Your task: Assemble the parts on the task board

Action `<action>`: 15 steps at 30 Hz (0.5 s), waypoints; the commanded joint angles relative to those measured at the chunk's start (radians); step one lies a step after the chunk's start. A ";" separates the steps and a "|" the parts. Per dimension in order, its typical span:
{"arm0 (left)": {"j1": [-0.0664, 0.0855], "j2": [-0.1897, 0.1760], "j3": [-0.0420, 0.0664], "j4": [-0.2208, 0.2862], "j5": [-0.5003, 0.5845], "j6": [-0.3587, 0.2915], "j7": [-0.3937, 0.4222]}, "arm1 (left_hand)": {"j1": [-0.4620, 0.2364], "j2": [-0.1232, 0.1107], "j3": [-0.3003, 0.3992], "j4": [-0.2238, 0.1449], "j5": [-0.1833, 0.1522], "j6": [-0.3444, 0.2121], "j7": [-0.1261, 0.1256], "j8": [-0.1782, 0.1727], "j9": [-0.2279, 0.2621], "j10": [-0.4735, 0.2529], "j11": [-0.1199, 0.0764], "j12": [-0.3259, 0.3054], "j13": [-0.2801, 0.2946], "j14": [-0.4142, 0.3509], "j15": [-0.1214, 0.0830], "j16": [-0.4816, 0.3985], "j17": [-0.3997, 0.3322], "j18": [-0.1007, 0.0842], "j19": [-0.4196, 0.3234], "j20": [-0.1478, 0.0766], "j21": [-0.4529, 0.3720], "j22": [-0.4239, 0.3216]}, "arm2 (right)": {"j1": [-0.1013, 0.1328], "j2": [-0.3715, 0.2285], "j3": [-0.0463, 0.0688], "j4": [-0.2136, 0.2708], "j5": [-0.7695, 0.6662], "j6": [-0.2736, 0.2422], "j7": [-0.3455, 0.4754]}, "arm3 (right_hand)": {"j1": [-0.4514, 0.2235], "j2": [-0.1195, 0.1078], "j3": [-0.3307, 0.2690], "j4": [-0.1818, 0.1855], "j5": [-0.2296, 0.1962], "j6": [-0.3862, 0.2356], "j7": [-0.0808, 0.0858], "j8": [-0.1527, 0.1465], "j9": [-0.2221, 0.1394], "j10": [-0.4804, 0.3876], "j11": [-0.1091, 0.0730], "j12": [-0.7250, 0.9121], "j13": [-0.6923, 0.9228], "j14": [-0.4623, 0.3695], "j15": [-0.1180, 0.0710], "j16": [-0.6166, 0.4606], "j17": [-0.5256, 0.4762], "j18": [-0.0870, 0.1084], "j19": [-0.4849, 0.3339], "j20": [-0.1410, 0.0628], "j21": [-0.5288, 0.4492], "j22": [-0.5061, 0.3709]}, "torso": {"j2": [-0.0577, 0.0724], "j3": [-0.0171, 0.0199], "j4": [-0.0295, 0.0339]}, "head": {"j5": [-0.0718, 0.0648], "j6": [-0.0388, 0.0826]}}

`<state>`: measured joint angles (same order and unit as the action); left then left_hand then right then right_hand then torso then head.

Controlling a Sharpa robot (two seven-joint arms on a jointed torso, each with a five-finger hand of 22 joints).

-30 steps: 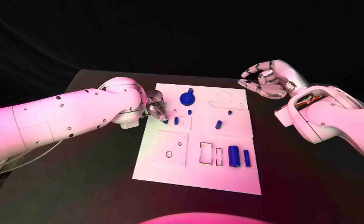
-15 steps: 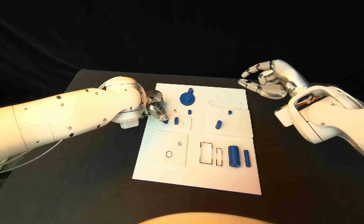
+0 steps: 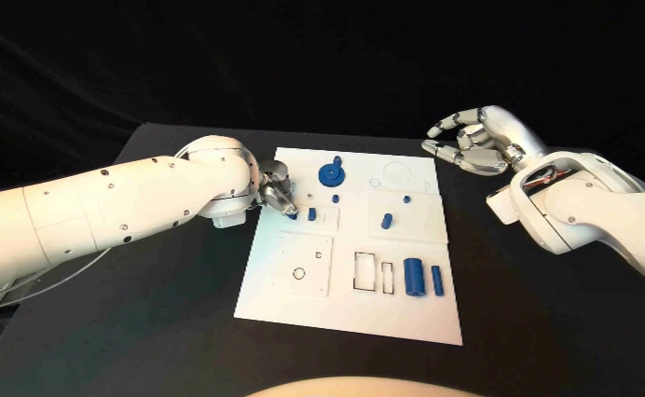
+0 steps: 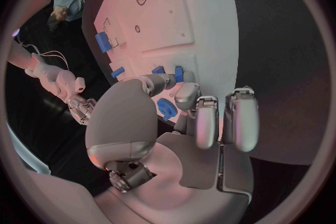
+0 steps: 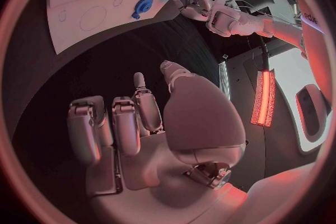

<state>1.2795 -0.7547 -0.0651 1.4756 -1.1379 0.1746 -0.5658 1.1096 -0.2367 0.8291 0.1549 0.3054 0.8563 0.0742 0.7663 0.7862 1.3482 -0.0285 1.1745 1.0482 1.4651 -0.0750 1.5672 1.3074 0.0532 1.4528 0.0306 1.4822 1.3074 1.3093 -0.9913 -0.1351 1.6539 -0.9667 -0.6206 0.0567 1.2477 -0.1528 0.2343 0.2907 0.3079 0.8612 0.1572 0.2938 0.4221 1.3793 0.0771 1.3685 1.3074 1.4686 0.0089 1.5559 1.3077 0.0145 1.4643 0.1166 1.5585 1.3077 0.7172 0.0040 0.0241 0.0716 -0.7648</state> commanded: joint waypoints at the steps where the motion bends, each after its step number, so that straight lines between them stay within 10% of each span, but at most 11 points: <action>1: -0.004 0.004 -0.003 -0.002 -0.001 0.022 -0.019 | -0.014 -0.002 0.098 -0.097 -0.003 0.020 -0.032 0.006 0.004 0.009 -0.001 0.005 0.002 0.106 -0.007 0.004 0.263 -0.010 0.008 -0.003 0.004 0.078 | -0.001 0.000 0.000 0.001 -0.004 0.007 0.008 | -0.001 0.009 -0.004 -0.002 0.003 0.003 -0.004 0.005 0.001 0.003 -0.004 0.000 0.056 0.087 -0.007 -0.006 0.196 -0.009 0.094 -0.007 -0.005 0.250 | 0.000 -0.0007 -0.0001 | -0.002 0.001; 15: -0.004 0.017 -0.003 -0.013 0.006 0.016 -0.024 | -0.065 -0.007 0.040 -0.054 -0.018 0.026 -0.044 0.007 0.009 0.014 -0.010 0.010 0.007 0.106 -0.015 0.004 0.263 -0.010 0.009 -0.010 0.004 0.080 | -0.001 -0.002 0.000 0.003 -0.004 0.007 0.008 | -0.002 0.009 -0.007 -0.002 0.007 0.004 -0.004 0.006 0.001 0.002 -0.005 -0.002 0.054 0.086 -0.007 -0.007 0.194 -0.009 0.093 -0.008 -0.007 0.249 | 0.000 0.0007 -0.0004 | -0.003 -0.003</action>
<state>1.2799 -0.7411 -0.0651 1.4638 -1.1378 0.1734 -0.5802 1.0534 -0.2439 0.8249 0.1501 0.2937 0.8765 0.0437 0.7779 0.7948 1.3569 -0.0371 1.1804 1.0541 1.4652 -0.0823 1.5672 1.3074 0.0533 1.4600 0.0233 1.4822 1.3073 1.3093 -0.9925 -0.1351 1.6550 -0.9667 -0.6206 0.0571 1.2477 -0.1528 0.2343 0.2907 0.3119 0.8612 0.1572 0.2938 0.4220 1.3793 0.0771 1.3685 1.3074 1.4686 0.0089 1.5520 1.3076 0.0145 1.4643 0.1166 1.5547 1.3074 0.7175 0.0041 0.0235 0.0685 -0.7666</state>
